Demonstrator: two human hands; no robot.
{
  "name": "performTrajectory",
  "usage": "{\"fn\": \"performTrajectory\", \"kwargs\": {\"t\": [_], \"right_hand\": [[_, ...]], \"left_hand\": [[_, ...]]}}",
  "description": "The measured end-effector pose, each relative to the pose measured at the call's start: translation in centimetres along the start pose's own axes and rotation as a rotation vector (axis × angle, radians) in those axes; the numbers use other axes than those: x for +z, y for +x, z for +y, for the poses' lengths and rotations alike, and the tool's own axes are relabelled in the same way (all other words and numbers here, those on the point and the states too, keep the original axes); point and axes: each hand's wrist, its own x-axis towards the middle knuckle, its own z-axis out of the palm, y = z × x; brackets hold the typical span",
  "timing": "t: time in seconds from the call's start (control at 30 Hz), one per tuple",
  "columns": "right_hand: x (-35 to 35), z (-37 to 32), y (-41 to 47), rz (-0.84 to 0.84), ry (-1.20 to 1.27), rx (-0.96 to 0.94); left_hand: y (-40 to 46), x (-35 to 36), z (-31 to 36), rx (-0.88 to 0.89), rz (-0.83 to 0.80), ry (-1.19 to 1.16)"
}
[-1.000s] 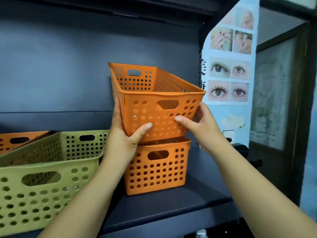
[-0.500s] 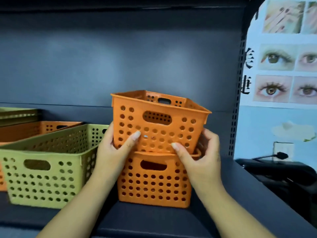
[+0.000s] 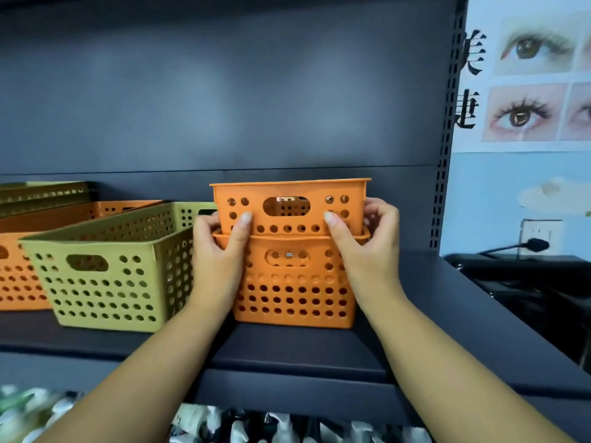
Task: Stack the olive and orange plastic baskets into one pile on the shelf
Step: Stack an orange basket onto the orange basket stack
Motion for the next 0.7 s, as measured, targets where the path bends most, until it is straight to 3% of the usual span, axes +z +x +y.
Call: {"fn": "performTrajectory", "kwargs": {"t": [0.17,0.3,0.5,0.6,0.7], "right_hand": [[0.3,0.2,-0.2,0.036,0.083,-0.007],[0.2,0.0,-0.4,-0.009,-0.049,-0.114],[-0.1,-0.2,-0.2,-0.061,-0.111,-0.074],[-0.2,-0.9,-0.5,-0.047,-0.164,-0.079],[-0.1,-2.3,-2.2,0.071,-0.284,-0.185]], "left_hand": [[-0.4,0.1,-0.2,0.010,0.004,0.039],[-0.7,-0.2,-0.7,0.044,-0.065,-0.005],[-1.2,-0.6,-0.3,0.015,-0.104,0.060],[-1.3,-1.2,0.2,-0.085,-0.144,0.072],[-1.4,-3.2,0.5,-0.210,-0.257,0.054]]}}
